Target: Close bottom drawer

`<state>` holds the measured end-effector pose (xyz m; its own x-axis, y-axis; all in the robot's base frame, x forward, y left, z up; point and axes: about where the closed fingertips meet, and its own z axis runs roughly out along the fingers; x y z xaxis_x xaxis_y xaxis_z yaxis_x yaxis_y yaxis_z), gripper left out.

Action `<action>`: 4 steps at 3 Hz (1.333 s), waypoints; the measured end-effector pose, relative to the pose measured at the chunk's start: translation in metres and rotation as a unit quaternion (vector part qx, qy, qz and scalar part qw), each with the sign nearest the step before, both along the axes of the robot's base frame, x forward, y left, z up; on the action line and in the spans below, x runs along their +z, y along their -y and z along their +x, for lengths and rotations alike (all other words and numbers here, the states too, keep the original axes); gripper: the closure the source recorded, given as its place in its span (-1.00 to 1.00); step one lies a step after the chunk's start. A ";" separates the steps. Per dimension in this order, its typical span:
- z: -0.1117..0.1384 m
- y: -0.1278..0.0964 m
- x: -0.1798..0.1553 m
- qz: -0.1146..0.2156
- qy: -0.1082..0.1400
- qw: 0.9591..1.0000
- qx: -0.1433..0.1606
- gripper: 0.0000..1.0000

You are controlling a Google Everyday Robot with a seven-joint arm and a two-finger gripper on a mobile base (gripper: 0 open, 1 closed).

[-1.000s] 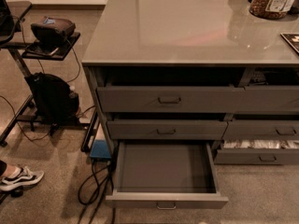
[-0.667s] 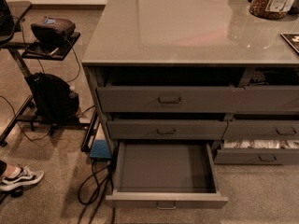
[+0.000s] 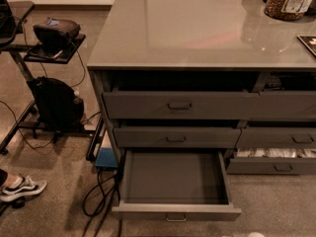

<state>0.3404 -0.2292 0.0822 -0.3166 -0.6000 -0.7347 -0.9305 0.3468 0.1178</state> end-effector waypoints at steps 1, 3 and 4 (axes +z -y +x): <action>0.043 0.007 -0.015 -0.003 0.020 1.000 -0.020 1.00; 0.100 0.014 -0.011 0.018 0.083 0.993 -0.077 1.00; 0.124 0.008 0.007 0.035 0.125 0.988 -0.088 1.00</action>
Offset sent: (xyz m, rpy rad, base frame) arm 0.1142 -0.0221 -0.0213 0.0156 -0.1566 -0.1613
